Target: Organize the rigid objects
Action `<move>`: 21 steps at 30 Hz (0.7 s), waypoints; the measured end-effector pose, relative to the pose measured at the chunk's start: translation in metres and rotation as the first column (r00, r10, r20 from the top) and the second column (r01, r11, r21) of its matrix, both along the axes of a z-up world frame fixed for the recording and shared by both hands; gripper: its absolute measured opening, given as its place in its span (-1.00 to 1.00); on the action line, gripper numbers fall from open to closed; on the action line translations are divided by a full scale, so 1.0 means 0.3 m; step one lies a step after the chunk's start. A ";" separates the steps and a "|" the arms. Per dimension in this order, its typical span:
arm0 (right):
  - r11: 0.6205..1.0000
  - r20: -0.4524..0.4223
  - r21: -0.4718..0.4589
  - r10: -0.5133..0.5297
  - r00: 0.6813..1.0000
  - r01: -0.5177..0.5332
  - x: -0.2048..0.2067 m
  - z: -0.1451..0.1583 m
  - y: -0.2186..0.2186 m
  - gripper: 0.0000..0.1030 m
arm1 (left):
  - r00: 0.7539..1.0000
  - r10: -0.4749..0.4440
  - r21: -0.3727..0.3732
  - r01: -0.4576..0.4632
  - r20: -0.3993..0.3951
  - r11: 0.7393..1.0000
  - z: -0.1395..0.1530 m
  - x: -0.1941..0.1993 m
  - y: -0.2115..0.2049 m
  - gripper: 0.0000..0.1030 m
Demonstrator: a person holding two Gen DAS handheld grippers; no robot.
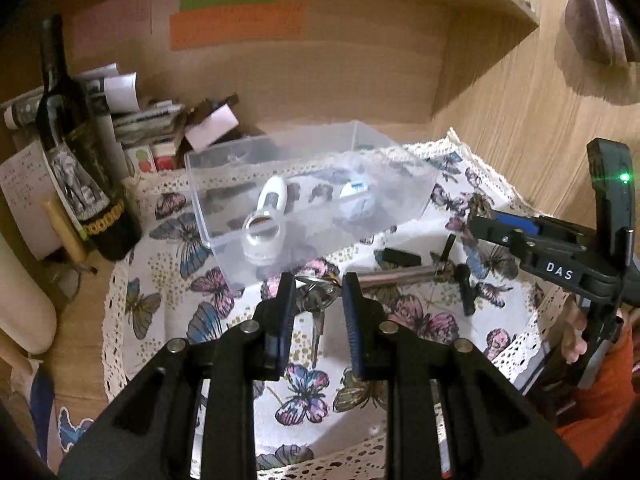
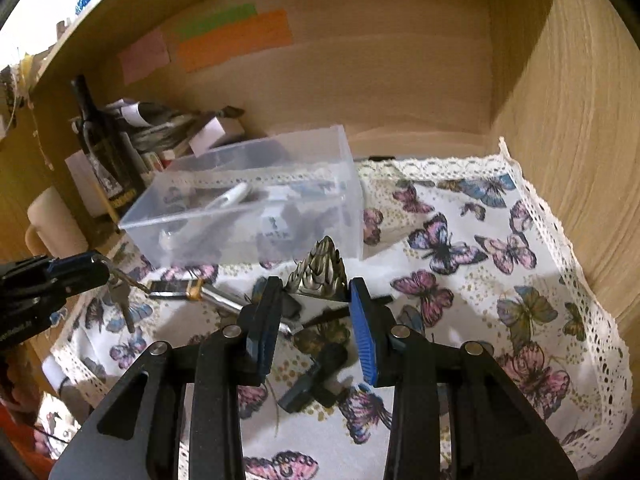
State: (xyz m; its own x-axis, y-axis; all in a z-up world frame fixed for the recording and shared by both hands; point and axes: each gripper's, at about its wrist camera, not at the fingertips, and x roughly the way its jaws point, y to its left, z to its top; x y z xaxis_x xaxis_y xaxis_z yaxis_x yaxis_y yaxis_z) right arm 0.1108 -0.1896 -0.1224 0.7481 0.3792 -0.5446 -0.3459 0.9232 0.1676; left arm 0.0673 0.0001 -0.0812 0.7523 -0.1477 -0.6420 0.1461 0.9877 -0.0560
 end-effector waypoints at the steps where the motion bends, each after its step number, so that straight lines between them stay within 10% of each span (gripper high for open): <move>1: 1.000 0.007 0.006 0.003 1.000 -0.003 0.002 0.008 0.004 -0.40 | 1.000 0.000 0.001 0.000 0.008 1.000 0.008 -0.001 -0.002 -0.55; 7: 0.999 0.053 0.022 0.027 0.998 -0.028 0.017 0.053 0.027 -0.40 | 0.997 -0.004 0.010 0.004 0.074 1.000 0.075 0.002 -0.011 -0.55; 10: 0.999 0.076 0.025 0.034 0.997 -0.036 0.027 0.080 0.036 -0.40 | 0.995 -0.014 0.000 0.014 0.097 1.000 0.113 0.016 -0.011 -0.96; 21: 0.998 0.114 0.025 0.051 0.992 -0.055 0.060 0.130 0.064 -0.40 | 0.990 -0.040 -0.002 0.041 0.135 0.999 0.161 0.065 -0.022 -0.97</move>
State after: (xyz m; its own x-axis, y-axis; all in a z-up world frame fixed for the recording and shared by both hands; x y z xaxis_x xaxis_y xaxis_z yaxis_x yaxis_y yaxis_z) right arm 0.1290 -0.1704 -0.0833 0.7826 0.4341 -0.4463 -0.4124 0.8985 0.1507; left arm 0.0868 -0.0066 -0.0329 0.8251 -0.1825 -0.5347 0.1927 0.9806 -0.0374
